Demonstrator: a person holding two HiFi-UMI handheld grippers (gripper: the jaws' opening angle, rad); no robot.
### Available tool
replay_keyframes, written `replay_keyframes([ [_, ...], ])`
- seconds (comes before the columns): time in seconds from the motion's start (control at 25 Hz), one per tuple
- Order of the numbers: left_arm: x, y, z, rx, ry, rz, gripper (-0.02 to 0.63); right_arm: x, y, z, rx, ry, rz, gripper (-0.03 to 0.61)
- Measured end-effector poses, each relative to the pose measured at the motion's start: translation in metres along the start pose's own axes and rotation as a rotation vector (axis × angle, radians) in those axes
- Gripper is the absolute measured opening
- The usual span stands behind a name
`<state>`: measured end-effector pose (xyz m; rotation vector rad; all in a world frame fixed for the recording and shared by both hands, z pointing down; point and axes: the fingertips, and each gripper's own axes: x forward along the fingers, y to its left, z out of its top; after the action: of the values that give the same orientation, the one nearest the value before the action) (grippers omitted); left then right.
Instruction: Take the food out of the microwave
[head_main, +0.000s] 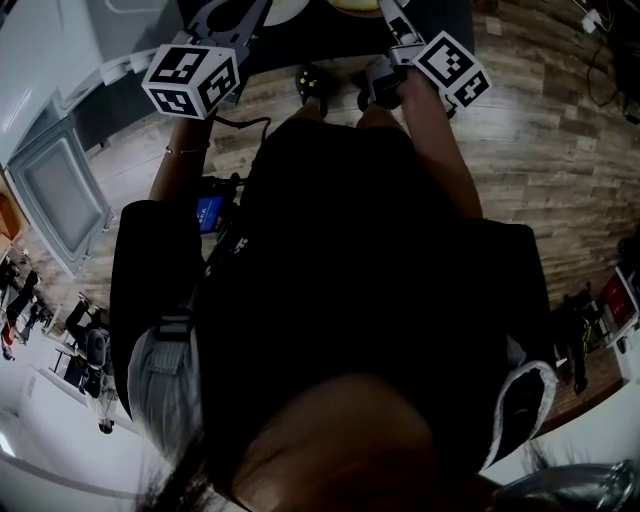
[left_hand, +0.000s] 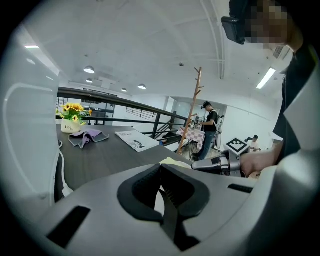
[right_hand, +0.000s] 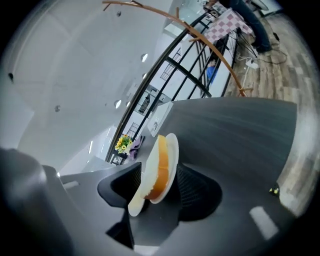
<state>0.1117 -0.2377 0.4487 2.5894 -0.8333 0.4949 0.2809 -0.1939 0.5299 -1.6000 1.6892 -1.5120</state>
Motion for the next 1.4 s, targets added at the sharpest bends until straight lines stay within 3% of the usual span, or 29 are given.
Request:
replay_keyframes([
  [0.36, 0.006, -0.014, 0.008, 0.024, -0.029, -0.030, 0.008, 0.003, -0.006, -0.012, -0.208, 0.088, -0.061, 0.209],
  [0.6, 0.009, -0.023, 0.018, -0.015, -0.069, -0.040, 0.008, 0.001, -0.018, -0.021, -0.237, 0.129, -0.094, 0.219],
  [0.8, 0.020, -0.036, 0.030, -0.067, -0.124, -0.058, 0.008, -0.003, -0.021, -0.011, -0.239, 0.102, -0.105, 0.219],
  [1.0, 0.032, -0.054, 0.033, -0.091, -0.144, -0.074, 0.008, -0.003, -0.005, -0.002, -0.176, 0.060, -0.011, 0.216],
  [1.2, 0.037, -0.061, 0.034, -0.092, -0.139, -0.073, 0.008, -0.009, 0.012, 0.009, -0.159, -0.001, 0.075, 0.088],
  [1.4, 0.039, -0.064, 0.043, -0.081, -0.147, -0.062, 0.008, -0.018, 0.023, 0.028, -0.130, -0.076, 0.135, 0.033],
])
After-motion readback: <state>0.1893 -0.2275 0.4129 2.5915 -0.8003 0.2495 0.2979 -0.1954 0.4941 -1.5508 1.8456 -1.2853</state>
